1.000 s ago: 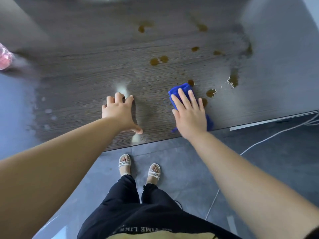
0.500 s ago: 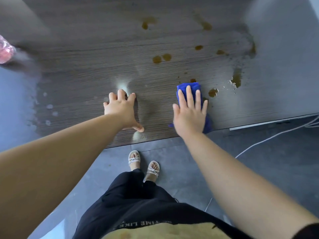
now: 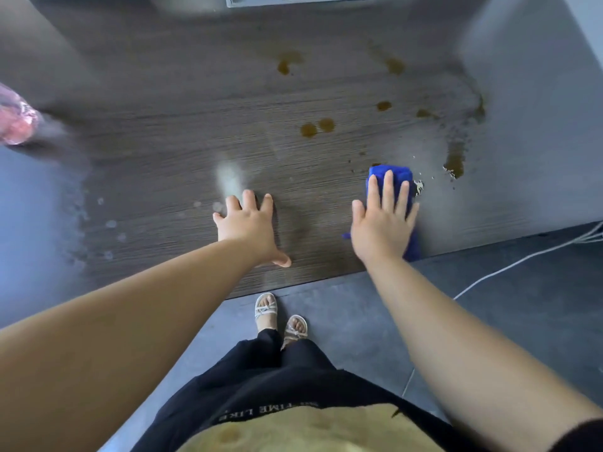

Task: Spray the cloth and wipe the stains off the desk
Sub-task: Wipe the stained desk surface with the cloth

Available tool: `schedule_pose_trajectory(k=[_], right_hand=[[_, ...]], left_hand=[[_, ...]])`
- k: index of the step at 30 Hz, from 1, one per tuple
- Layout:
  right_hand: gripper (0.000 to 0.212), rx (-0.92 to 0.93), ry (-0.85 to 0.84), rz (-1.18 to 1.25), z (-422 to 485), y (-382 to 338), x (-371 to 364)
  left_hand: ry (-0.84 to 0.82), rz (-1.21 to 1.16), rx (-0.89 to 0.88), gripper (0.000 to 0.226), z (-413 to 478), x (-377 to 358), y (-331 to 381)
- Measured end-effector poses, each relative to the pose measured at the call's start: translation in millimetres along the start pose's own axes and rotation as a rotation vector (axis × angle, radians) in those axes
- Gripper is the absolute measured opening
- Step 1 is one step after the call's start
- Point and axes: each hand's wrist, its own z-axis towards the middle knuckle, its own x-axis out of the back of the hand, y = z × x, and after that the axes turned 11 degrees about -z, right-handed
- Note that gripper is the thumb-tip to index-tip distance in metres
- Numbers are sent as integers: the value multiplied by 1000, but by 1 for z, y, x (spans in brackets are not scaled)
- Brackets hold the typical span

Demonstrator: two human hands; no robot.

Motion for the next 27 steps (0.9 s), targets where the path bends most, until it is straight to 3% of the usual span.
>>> schedule_pose_trajectory(k=[2, 6, 8, 10, 13, 15, 16, 18, 22, 23, 25, 27], right_hand=[[55, 90, 62, 10, -16, -34, 1], [51, 724, 79, -66, -44, -17, -4], [49, 928, 115, -104, -31, 23, -7], [49, 819, 135, -149, -11, 56, -8], [50, 260, 29, -35, 12, 56, 0], [53, 18, -50, -14, 12, 25, 6], [56, -2, -77, -19, 9, 9, 8], [56, 142, -30, 6, -6, -9, 7], [52, 758, 6, -79, -17, 48, -2], [51, 832, 25, -109, -10, 69, -3], [51, 730, 39, -114, 9, 95, -6], [53, 448, -9, -72, 26, 91, 1]], left_hand=[[22, 5, -10, 121, 0, -1, -1], [38, 3, -43, 121, -3, -5, -7], [19, 4, -54, 119, -5, -4, -9], [6, -30, -38, 115, -5, -1, -8], [78, -34, -65, 106, -3, 1, 0], [122, 27, -135, 105, -5, -5, 9], [130, 33, -148, 107, -5, -9, 13], [128, 9, -118, 112, -5, -12, 18], [99, -42, -24, 126, 5, -6, 29], [82, -50, 1, 129, 7, -5, 29], [47, -60, 43, 133, 8, -5, 28], [31, -65, 60, 134, 10, -4, 28]])
